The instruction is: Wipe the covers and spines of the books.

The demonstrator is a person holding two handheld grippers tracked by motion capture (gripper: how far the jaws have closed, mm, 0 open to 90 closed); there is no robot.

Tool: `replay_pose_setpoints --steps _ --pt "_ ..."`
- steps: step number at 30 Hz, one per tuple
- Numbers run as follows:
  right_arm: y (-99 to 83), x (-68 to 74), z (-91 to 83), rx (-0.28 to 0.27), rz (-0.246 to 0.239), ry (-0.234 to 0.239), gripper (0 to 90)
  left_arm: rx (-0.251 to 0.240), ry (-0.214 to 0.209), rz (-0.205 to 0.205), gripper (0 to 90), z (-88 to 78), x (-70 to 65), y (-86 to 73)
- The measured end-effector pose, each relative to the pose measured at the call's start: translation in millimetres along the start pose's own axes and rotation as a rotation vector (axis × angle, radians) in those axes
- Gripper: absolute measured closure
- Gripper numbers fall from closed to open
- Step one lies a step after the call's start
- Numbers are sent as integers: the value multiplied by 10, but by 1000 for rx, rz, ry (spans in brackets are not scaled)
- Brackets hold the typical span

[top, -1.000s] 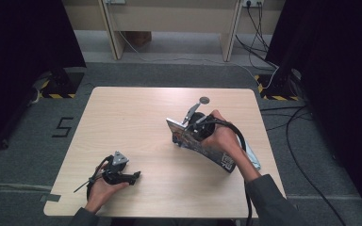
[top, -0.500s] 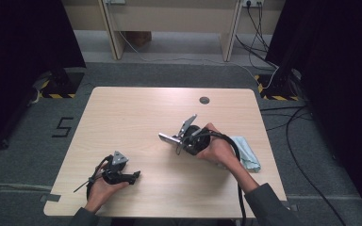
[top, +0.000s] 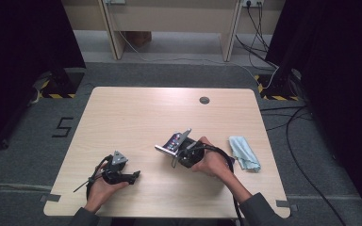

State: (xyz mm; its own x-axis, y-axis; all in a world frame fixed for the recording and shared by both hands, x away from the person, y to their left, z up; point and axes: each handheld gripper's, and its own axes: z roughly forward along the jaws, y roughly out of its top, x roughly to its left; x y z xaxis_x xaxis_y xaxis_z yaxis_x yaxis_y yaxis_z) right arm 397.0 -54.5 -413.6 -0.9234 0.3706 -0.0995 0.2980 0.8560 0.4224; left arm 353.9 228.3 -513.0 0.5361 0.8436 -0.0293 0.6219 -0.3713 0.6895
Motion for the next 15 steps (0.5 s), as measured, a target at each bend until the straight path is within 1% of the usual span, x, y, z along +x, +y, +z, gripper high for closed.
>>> replay_pose_setpoints --steps 2,5,6,9,10,15 --pt "-22 5 40 -1 -4 7 802 -1 2 0 249 1 0 -2" --pt "-59 35 98 9 6 20 794 1 3 1 245 1 0 -1" --pt "-71 48 118 7 16 27 786 0 2 2 245 2 1 -2" --pt "-89 64 156 7 18 34 775 -1 2 1 244 2 1 -2" --pt "-106 80 192 2 16 38 760 -2 2 1 244 2 1 -4" --pt "-139 130 260 3 21 52 718 -4 3 -2 244 3 -1 -5"
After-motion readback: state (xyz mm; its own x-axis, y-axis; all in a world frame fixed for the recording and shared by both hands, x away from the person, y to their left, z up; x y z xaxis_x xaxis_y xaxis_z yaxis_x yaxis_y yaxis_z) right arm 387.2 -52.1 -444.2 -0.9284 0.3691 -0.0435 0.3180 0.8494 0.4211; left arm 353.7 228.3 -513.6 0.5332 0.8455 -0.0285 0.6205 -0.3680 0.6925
